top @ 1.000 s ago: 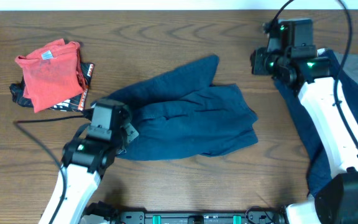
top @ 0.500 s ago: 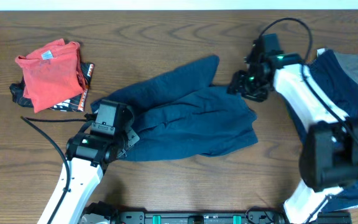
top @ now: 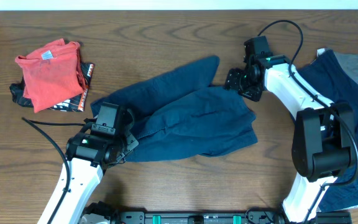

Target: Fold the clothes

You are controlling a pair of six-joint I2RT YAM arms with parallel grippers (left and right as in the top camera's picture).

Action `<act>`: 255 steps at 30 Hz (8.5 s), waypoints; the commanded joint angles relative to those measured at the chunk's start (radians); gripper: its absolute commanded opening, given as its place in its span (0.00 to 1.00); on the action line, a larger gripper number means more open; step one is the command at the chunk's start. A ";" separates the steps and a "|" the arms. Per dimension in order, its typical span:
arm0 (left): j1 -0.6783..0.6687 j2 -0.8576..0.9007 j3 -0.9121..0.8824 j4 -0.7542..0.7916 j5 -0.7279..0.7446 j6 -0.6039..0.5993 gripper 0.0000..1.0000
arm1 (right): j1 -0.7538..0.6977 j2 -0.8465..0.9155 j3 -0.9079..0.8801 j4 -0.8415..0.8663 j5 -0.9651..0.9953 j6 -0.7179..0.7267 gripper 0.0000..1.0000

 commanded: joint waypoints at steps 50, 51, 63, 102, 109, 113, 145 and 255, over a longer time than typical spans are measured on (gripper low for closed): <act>0.002 -0.164 0.003 0.164 -0.274 -0.003 0.06 | -0.006 -0.336 0.010 0.281 0.024 -0.282 0.01; 0.005 -0.131 0.003 0.184 -0.299 -0.003 0.06 | 0.000 -0.309 0.010 0.308 0.024 -0.282 0.01; 0.130 0.232 0.003 0.456 -0.316 -0.003 0.34 | 0.106 -0.010 0.010 0.639 -0.052 -0.271 0.29; 0.283 0.592 -0.044 0.576 0.146 0.109 0.75 | 0.060 0.011 0.002 -0.023 0.335 -0.263 0.77; 0.283 0.588 -0.042 0.592 0.302 0.288 0.06 | 0.027 -0.095 0.002 -0.020 0.307 -0.323 0.82; 0.283 0.539 -0.033 0.500 0.438 0.349 0.06 | 0.029 -0.166 0.002 -0.003 0.129 -0.450 0.78; 0.283 -0.273 0.113 0.114 0.441 0.309 0.06 | 0.589 0.154 0.033 0.332 -0.319 -0.394 0.40; 0.043 0.613 0.113 0.585 0.308 0.393 0.98 | 0.266 -0.123 -0.148 0.040 0.249 -0.410 0.57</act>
